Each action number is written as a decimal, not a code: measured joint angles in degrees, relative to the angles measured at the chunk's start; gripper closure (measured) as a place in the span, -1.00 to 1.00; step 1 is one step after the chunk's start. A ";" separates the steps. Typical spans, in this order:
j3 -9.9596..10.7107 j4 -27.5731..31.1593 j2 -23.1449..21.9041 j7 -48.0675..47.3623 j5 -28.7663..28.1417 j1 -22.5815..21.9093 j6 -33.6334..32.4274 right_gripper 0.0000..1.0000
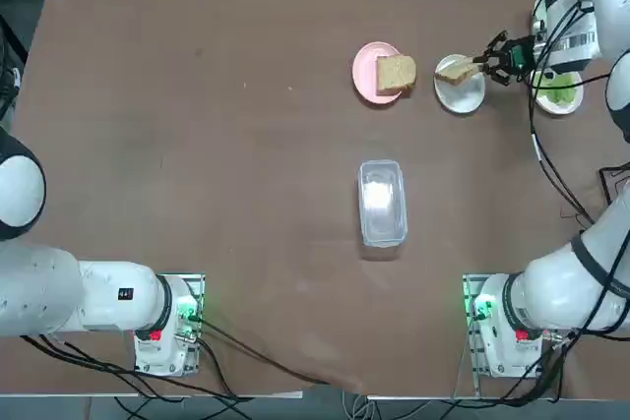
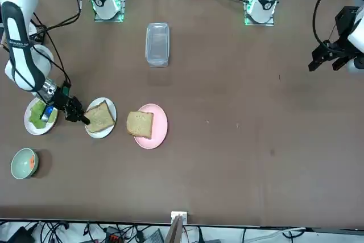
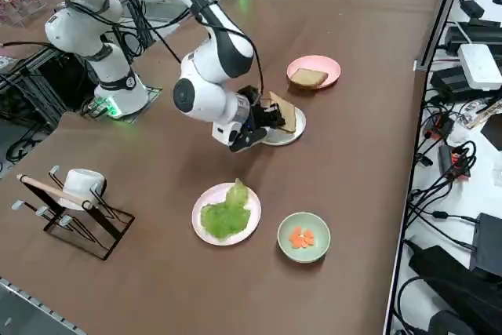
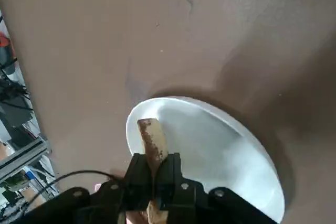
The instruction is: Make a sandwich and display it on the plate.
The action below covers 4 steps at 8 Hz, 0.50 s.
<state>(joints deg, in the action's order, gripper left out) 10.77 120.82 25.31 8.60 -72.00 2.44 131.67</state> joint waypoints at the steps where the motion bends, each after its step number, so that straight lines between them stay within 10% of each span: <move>1: 0.01 0.00 0.37 0.99 0.00 0.25 0.01 0.84; 4: 0.01 -0.05 0.61 1.43 0.00 0.50 0.01 0.81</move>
<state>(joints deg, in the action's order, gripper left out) 10.78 120.77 25.93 10.03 -72.00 2.94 131.68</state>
